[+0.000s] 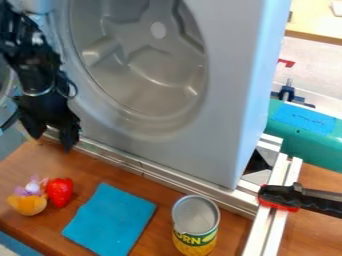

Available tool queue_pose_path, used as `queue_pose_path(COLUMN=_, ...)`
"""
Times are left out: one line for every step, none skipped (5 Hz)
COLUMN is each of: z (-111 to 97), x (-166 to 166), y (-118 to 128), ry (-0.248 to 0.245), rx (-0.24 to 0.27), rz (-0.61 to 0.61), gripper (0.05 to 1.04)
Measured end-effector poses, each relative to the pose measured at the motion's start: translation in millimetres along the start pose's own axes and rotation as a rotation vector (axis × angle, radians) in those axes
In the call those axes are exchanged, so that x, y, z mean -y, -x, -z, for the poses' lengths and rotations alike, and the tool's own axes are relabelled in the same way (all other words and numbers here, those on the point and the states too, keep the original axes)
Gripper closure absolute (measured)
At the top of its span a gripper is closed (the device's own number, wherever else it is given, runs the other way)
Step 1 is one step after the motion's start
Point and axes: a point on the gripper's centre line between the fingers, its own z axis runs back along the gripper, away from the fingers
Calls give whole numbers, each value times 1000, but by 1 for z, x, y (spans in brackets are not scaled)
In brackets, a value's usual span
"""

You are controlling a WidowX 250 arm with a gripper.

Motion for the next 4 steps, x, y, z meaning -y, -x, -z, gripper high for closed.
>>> queue_pose_path(z=-31, x=22, y=24, ry=102, rx=-19, rz=112, gripper=74)
queue_pose_path(z=-40, x=70, y=43, ry=181, rx=-79, rz=250, gripper=74)
queue_pose_path(z=-46, x=117, y=54, ry=229, rx=-86, rz=373, gripper=74)
queue_pose_path(z=-37, x=131, y=60, ry=236, rx=-119, rz=372, gripper=74)
